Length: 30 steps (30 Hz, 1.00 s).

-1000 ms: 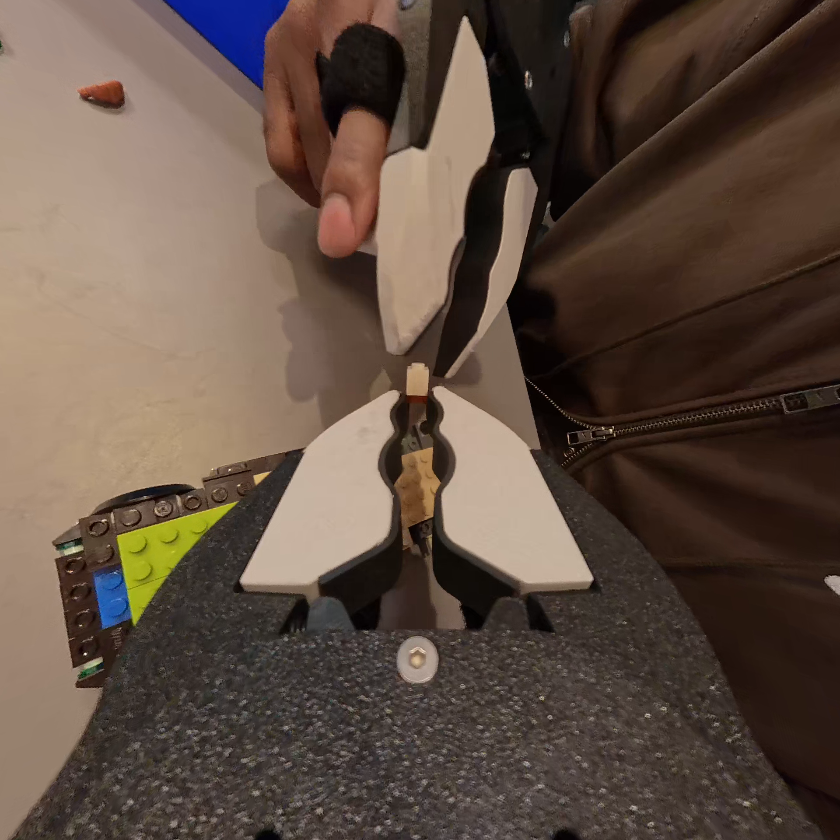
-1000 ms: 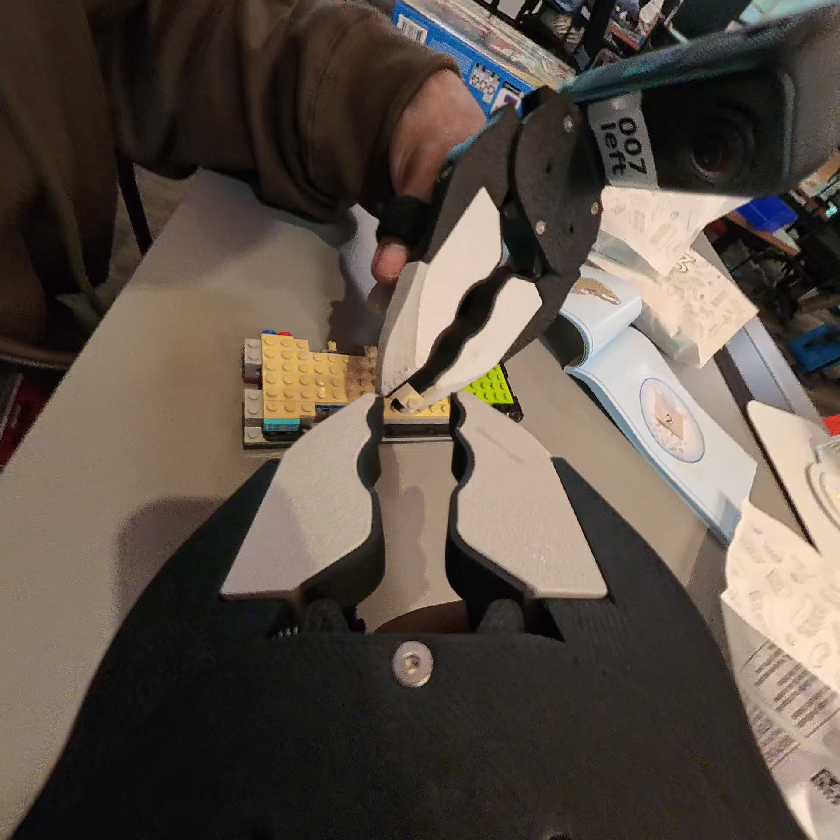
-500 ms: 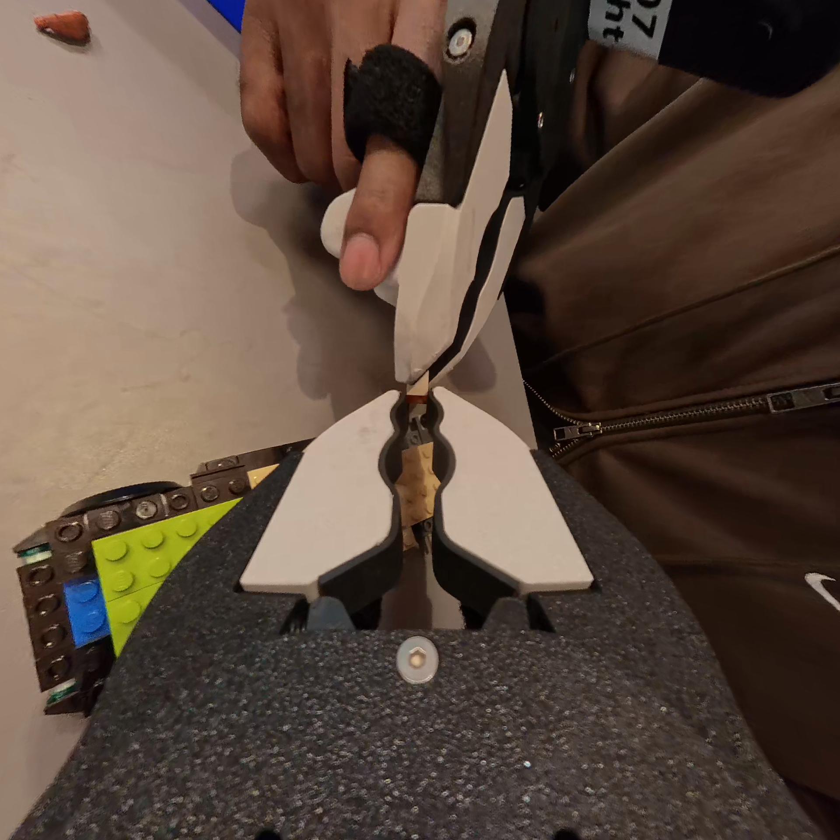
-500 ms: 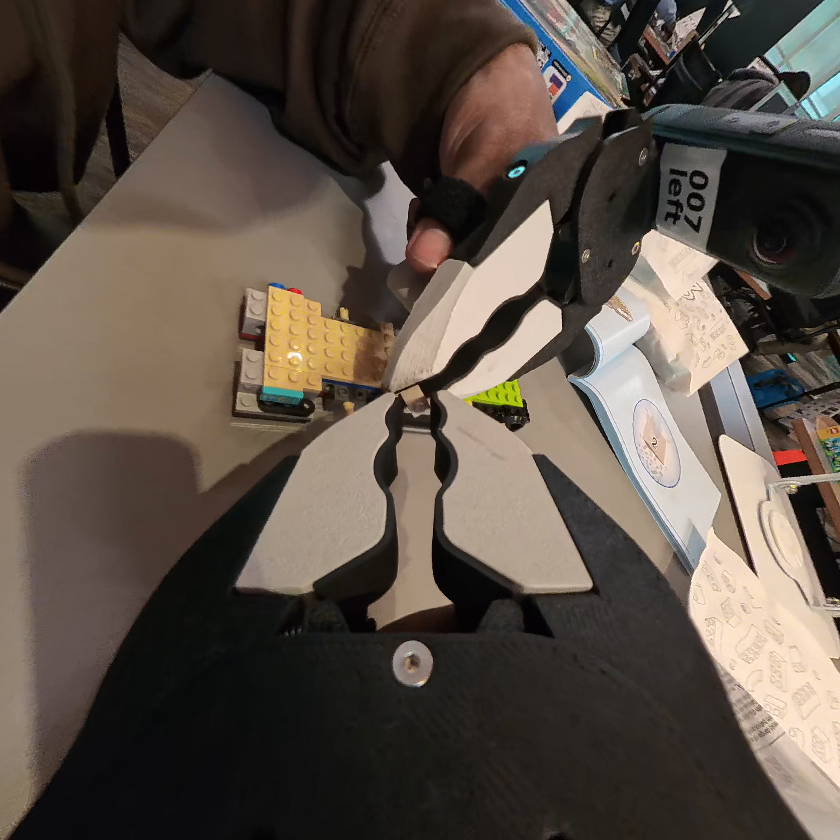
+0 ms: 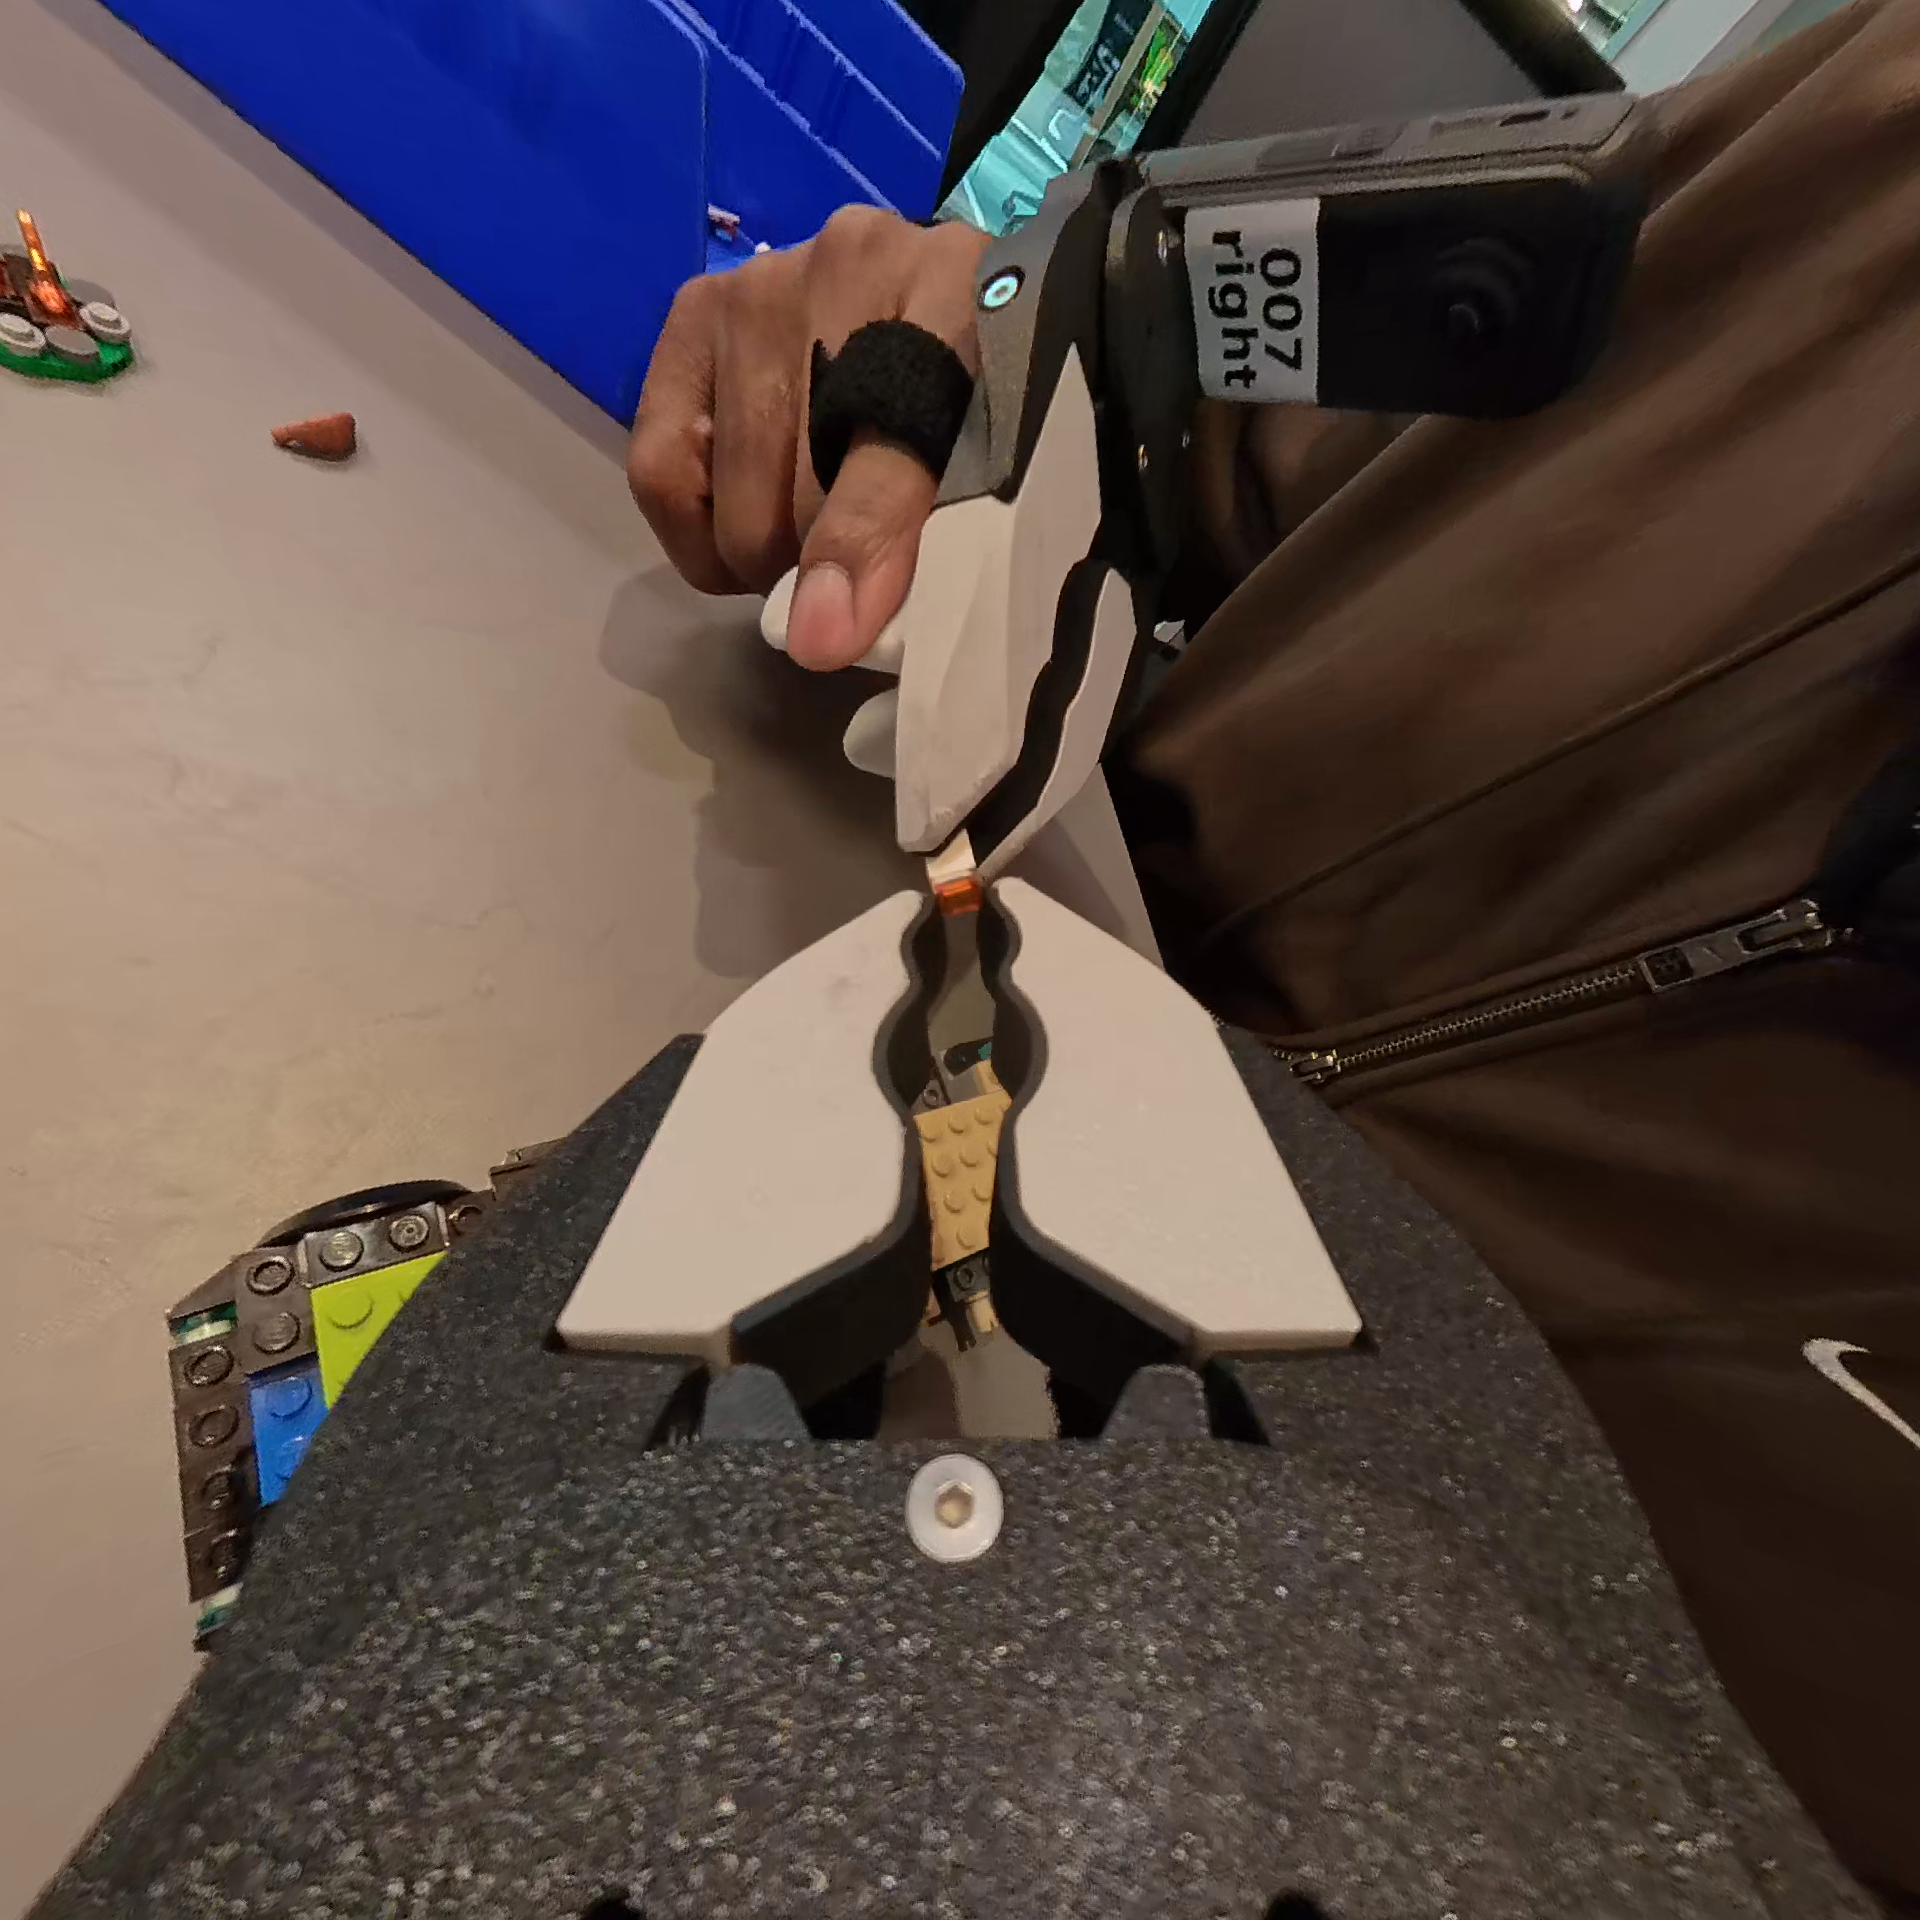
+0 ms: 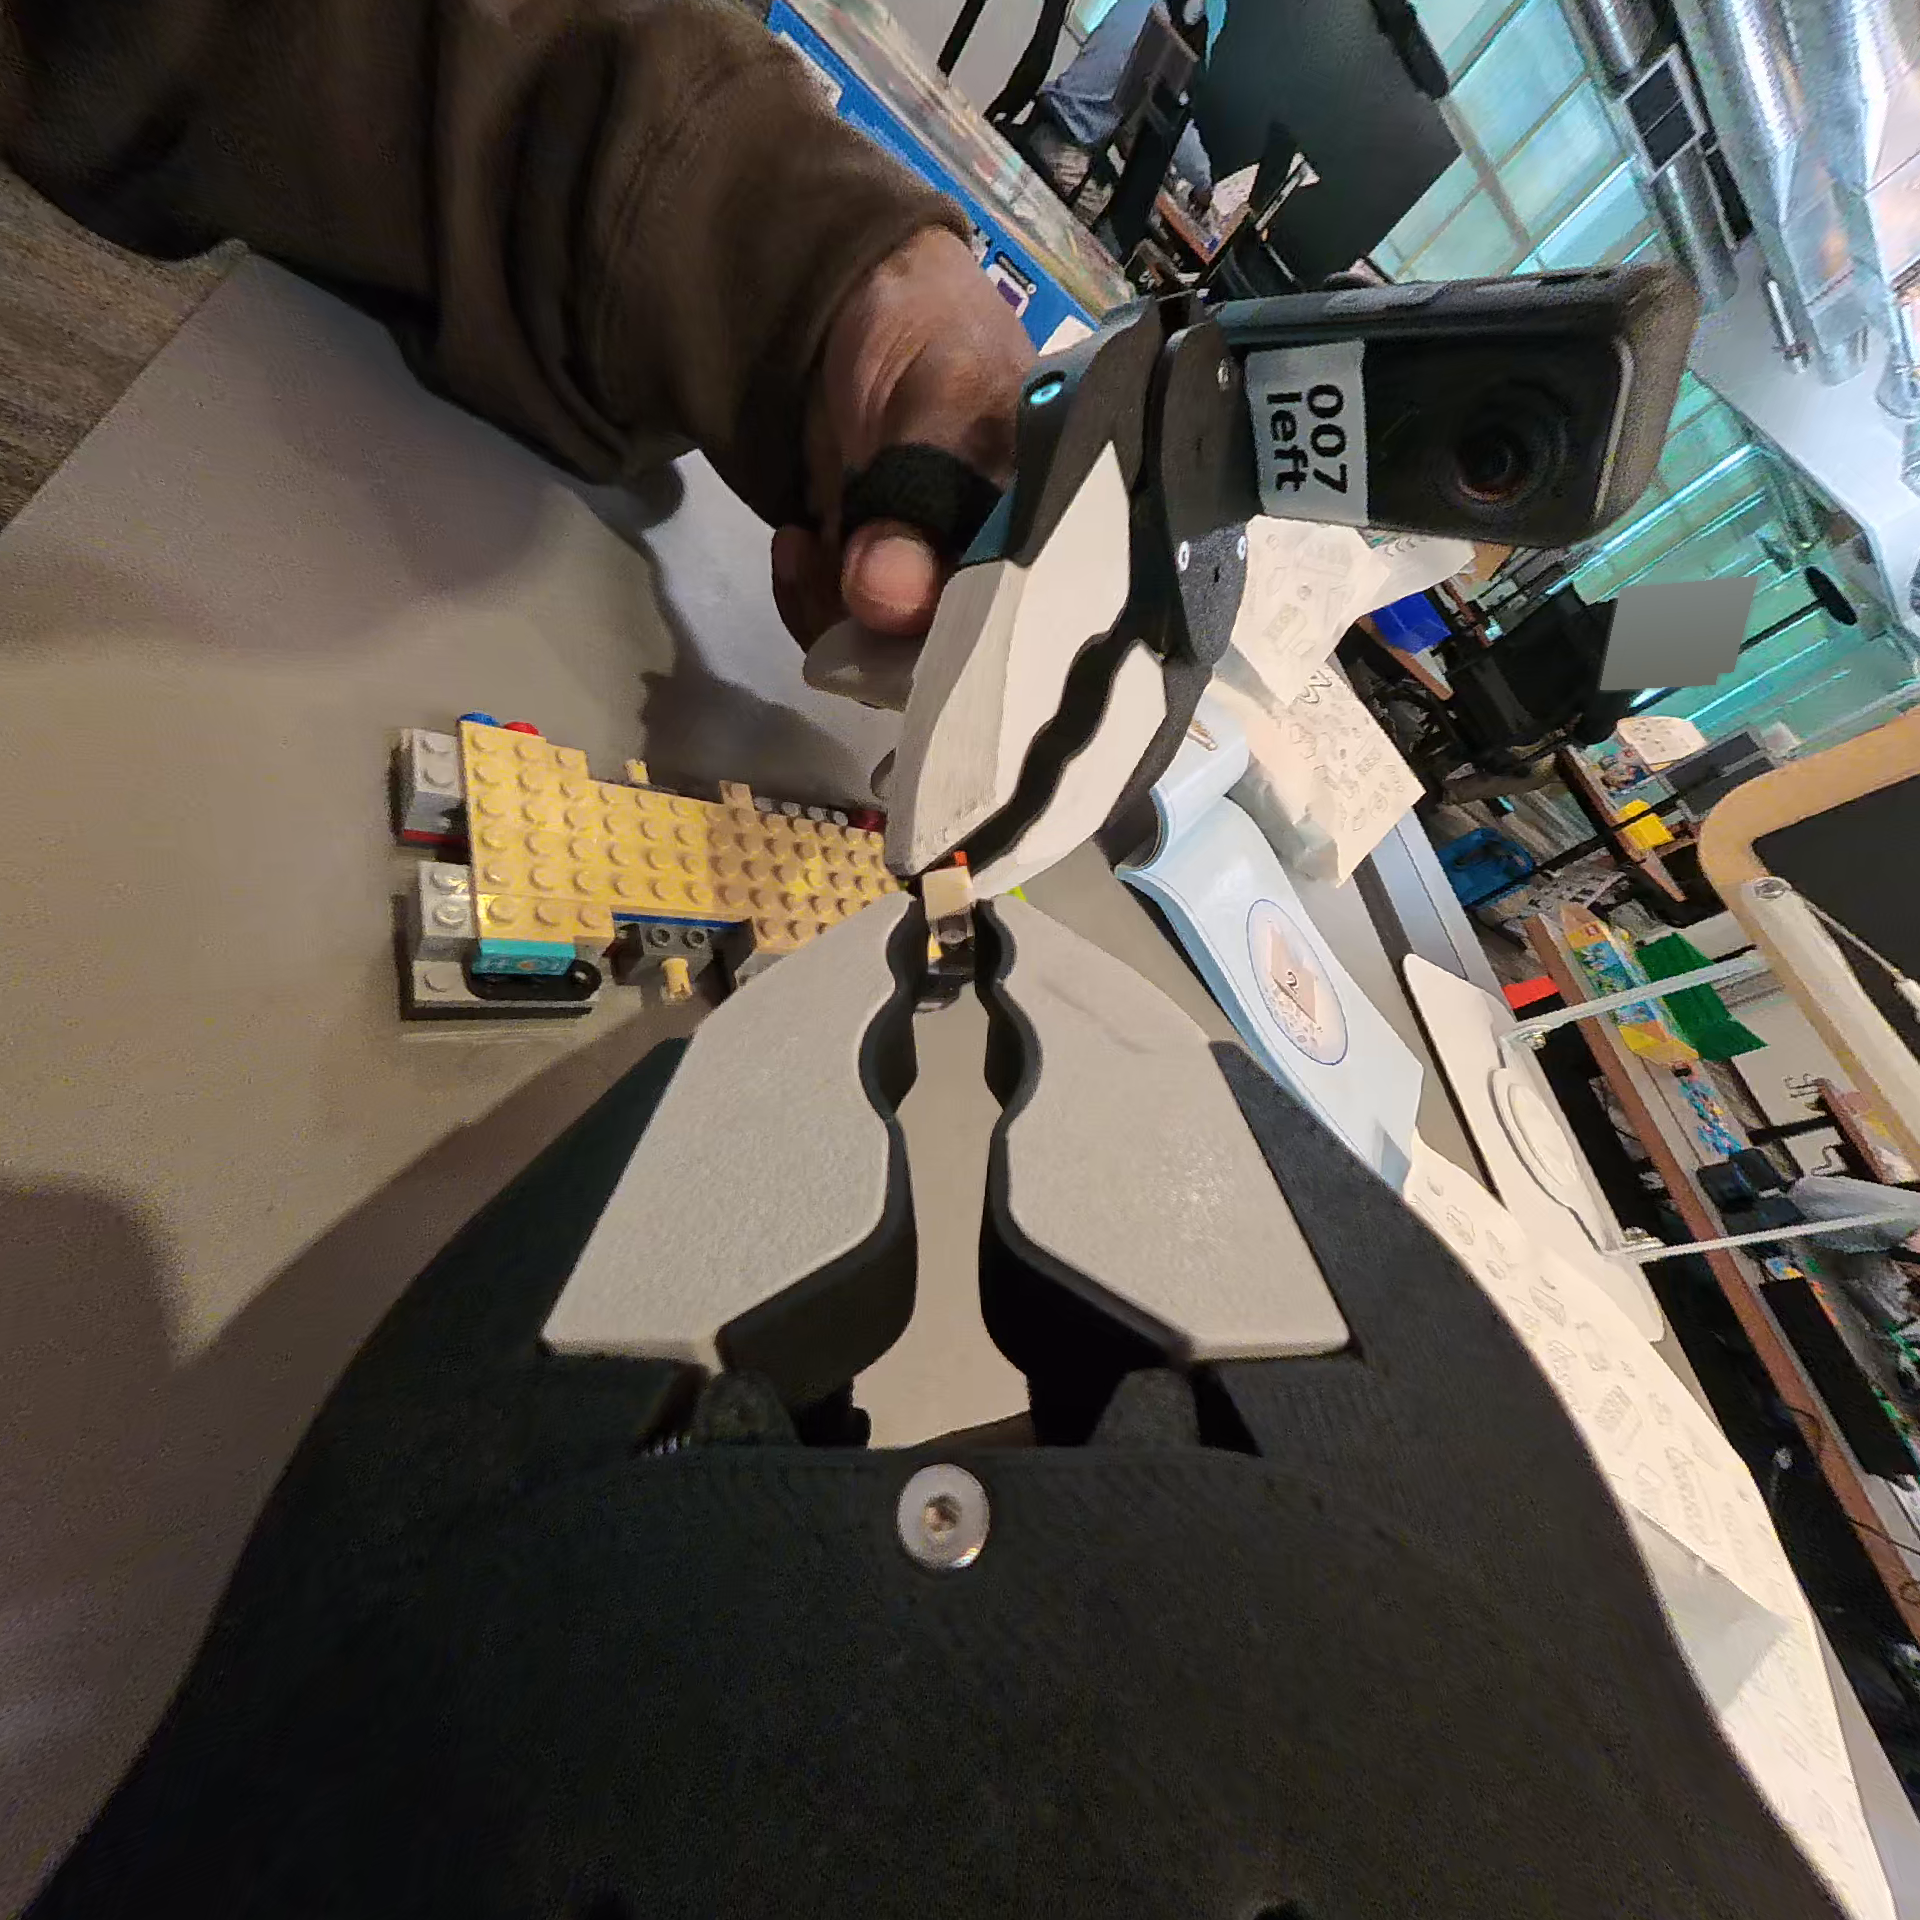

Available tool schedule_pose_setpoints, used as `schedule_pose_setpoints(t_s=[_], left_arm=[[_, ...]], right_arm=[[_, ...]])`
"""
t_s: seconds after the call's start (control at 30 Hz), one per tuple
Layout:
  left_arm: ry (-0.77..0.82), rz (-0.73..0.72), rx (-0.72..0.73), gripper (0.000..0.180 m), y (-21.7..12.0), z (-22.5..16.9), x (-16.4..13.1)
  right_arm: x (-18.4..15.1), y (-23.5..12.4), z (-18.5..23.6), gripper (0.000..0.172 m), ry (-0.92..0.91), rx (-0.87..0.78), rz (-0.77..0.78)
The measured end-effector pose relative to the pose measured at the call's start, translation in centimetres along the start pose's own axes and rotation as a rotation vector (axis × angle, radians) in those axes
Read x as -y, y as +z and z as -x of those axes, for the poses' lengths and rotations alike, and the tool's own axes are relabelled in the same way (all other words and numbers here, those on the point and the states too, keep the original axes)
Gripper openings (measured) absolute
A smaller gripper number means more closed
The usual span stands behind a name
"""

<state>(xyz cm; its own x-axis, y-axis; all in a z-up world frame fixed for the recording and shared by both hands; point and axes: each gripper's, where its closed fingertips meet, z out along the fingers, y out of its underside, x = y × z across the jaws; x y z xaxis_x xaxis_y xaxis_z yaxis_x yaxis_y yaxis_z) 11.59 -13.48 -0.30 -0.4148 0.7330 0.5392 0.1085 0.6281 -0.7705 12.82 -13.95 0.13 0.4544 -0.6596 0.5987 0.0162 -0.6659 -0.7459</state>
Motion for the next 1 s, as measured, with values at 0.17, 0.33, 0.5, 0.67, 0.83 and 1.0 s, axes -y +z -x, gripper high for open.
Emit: schedule_pose_setpoints(t_s=[0.17,0.33,0.5,0.67,0.83,1.0], left_arm=[[-0.002,-0.007,-0.027,0.006,0.1,-0.34,0.06],[-0.015,0.0,-0.051,0.007,0.23,-0.56,-0.06],[-0.05,-0.003,-0.029,0.018,-0.12,0.18,-0.25],[-0.051,-0.02,-0.027,0.028,-0.05,0.17,0.08],[-0.06,-0.036,-0.046,0.017,0.32,-0.01,0.33],[-0.064,-0.043,-0.073,0.007,0.23,-0.28,0.41]], right_arm=[[0.24,-0.26,0.09,0.008,-0.014,-0.013,-0.009],[0.29,-0.36,0.27,0.008,-0.027,-0.009,-0.009],[0.17,-0.6,0.06,0.008,-0.039,-0.018,-0.006],[0.09,-0.63,-0.13,0.008,-0.045,-0.024,0.0],[0.08,-0.38,0.27,0.008,-0.077,-0.017,0.013],[0.18,-0.33,0.16,0.008,-0.099,-0.049,0.016]])
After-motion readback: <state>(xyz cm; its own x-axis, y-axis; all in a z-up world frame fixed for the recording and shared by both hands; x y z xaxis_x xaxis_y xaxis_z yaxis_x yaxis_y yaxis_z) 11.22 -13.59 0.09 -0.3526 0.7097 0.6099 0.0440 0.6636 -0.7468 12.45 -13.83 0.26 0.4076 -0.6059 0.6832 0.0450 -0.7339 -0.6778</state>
